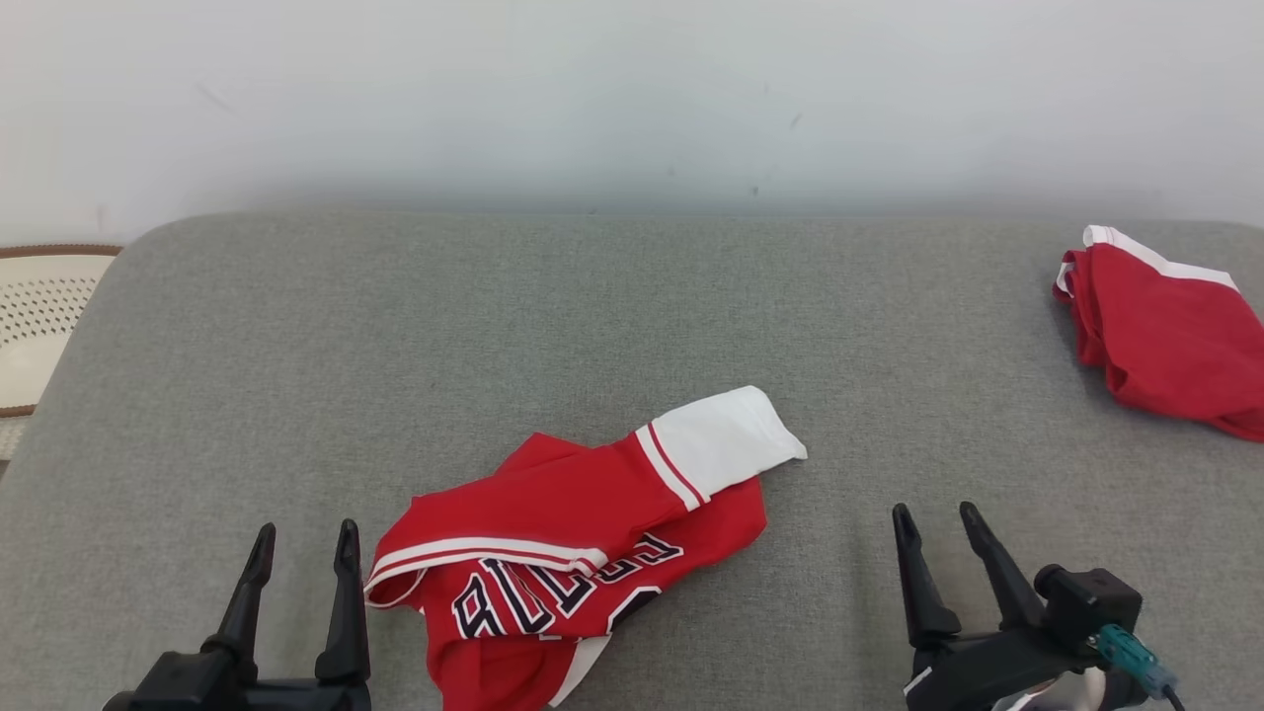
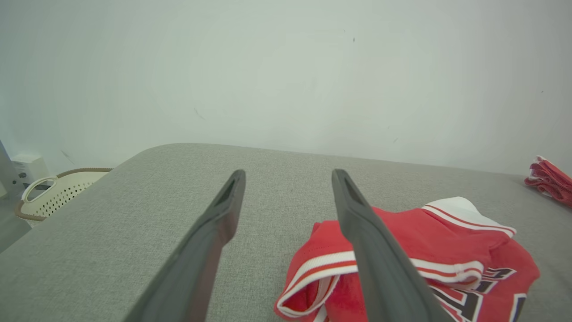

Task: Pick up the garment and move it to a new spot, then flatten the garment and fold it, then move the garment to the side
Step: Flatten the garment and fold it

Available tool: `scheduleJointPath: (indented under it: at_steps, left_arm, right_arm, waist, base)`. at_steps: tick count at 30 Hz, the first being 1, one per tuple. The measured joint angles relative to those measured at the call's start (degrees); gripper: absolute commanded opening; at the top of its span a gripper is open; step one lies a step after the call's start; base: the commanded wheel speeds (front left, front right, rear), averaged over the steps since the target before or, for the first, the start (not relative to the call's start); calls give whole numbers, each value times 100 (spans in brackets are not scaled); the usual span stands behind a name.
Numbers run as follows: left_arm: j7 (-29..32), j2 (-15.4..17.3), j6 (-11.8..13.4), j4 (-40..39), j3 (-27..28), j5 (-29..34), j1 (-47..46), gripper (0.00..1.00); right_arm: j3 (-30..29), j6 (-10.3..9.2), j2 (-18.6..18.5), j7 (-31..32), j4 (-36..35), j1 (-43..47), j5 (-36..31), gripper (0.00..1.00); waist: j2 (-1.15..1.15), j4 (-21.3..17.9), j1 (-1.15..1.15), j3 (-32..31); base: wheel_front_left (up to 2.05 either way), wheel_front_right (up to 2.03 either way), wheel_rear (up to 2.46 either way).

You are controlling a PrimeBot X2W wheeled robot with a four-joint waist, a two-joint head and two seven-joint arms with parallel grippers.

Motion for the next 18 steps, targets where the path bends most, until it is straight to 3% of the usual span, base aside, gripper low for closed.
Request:
scheduleJointPath:
  at_steps: [18]
  left_arm:
    - [0, -364, -268, -87, 205, 291, 85, 100]
  right_arm:
    - [1304, 0, -183, 176, 1500, -1072, 1183, 100]
  waist:
    - [0, 456, 0, 51]
  base:
    - [0, 0, 0]
